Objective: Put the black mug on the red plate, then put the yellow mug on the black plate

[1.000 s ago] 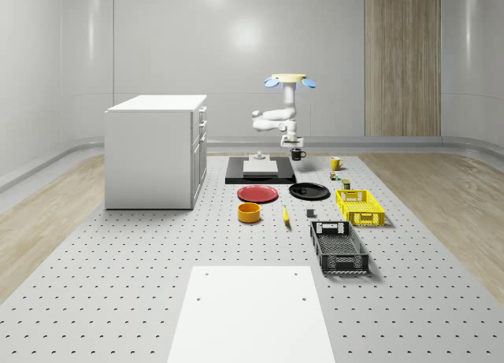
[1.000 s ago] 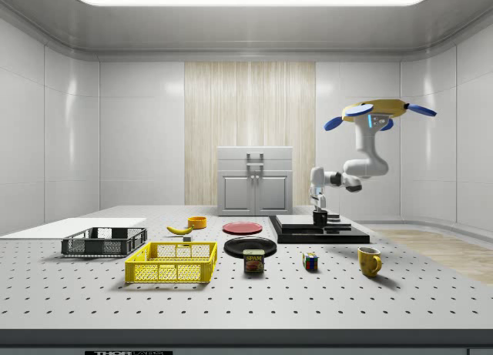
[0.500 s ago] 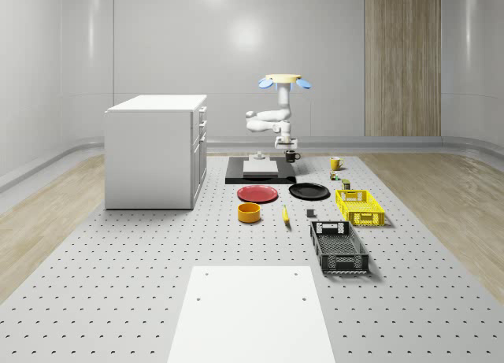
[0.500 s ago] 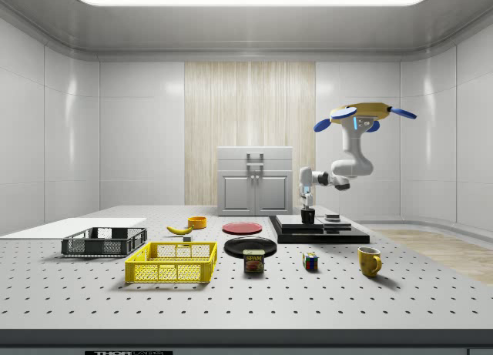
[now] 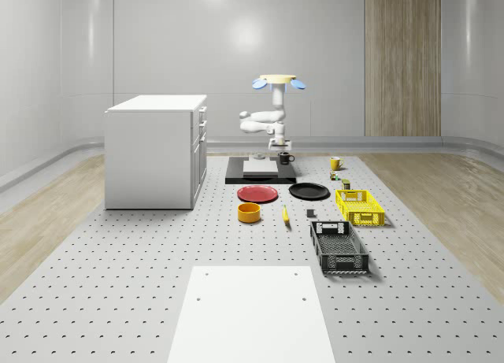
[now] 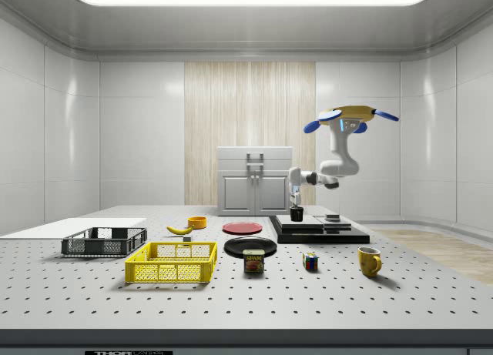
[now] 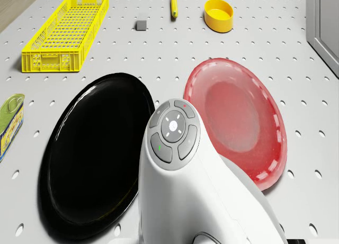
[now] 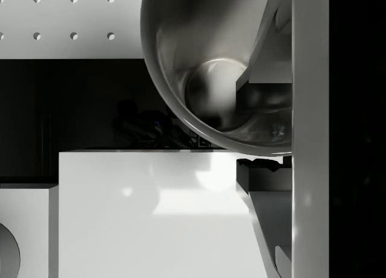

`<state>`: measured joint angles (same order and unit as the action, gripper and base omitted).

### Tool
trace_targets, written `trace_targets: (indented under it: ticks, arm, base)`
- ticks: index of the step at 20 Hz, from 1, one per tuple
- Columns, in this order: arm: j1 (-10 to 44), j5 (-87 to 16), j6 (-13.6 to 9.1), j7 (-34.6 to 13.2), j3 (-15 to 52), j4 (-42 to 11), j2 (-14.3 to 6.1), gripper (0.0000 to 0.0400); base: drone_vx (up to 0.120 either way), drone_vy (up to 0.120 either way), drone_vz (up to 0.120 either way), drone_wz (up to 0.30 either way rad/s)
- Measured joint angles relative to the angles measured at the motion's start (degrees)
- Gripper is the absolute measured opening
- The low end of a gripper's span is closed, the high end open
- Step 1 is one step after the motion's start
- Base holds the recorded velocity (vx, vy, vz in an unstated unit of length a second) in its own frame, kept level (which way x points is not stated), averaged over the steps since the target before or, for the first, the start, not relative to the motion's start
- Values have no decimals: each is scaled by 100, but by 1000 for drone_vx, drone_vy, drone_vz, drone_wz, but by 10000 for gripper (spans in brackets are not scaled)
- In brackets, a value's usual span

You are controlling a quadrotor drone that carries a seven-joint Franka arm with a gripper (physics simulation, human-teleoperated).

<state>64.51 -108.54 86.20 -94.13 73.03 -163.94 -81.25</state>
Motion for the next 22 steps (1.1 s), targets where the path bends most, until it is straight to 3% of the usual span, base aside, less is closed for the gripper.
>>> trace_targets:
  ticks: [22]
  arm:
    - [65, 89, 186, -52, 38, 12, -199, 110]
  base:
    - [120, -120, 0, 0]
